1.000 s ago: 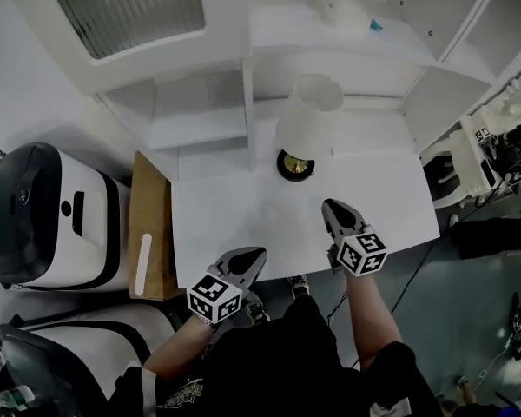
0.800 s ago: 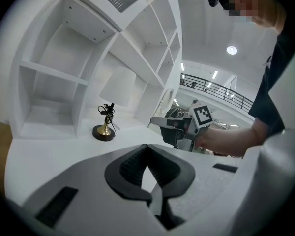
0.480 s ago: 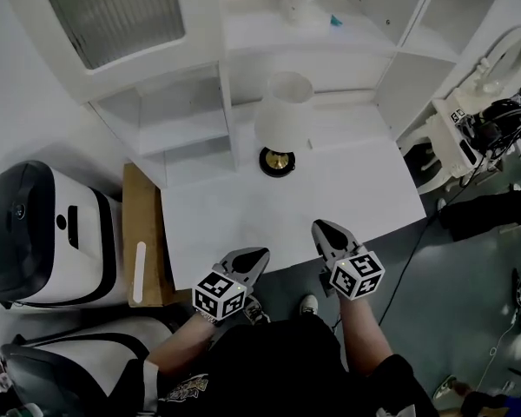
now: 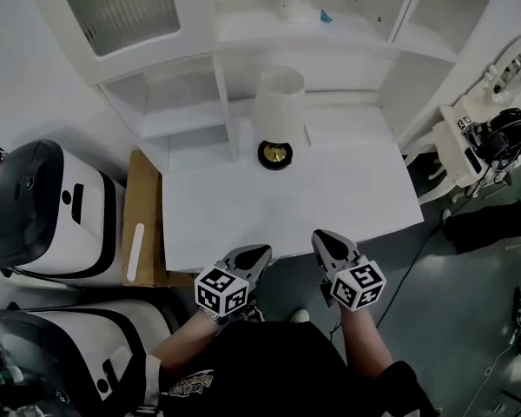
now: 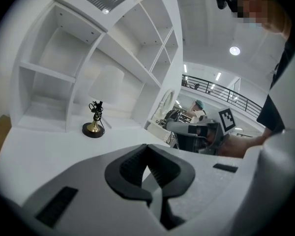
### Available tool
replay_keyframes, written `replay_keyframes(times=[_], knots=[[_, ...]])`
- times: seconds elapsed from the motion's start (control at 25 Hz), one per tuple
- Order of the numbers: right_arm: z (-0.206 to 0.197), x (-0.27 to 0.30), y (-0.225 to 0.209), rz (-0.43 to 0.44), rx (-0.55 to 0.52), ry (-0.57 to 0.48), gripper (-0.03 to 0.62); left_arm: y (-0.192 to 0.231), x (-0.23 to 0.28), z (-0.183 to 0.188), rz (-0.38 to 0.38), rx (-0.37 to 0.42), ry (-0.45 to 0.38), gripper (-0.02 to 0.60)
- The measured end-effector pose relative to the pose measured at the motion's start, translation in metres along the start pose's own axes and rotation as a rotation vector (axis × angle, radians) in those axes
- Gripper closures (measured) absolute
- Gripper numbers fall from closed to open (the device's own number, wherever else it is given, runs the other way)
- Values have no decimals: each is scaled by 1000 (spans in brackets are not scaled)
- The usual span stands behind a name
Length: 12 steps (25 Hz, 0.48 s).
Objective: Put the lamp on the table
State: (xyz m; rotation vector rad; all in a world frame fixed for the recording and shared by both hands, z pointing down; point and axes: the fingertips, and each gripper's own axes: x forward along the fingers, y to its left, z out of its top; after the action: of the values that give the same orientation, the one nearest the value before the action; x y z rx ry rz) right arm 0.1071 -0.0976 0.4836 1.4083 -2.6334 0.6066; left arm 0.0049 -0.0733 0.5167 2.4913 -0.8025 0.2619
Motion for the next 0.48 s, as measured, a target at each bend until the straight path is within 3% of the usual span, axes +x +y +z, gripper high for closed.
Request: replay_keyframes(times=[0.48], knots=[[-22, -47, 7, 134, 2, 41, 568, -63, 5, -26, 116, -14, -22, 575]])
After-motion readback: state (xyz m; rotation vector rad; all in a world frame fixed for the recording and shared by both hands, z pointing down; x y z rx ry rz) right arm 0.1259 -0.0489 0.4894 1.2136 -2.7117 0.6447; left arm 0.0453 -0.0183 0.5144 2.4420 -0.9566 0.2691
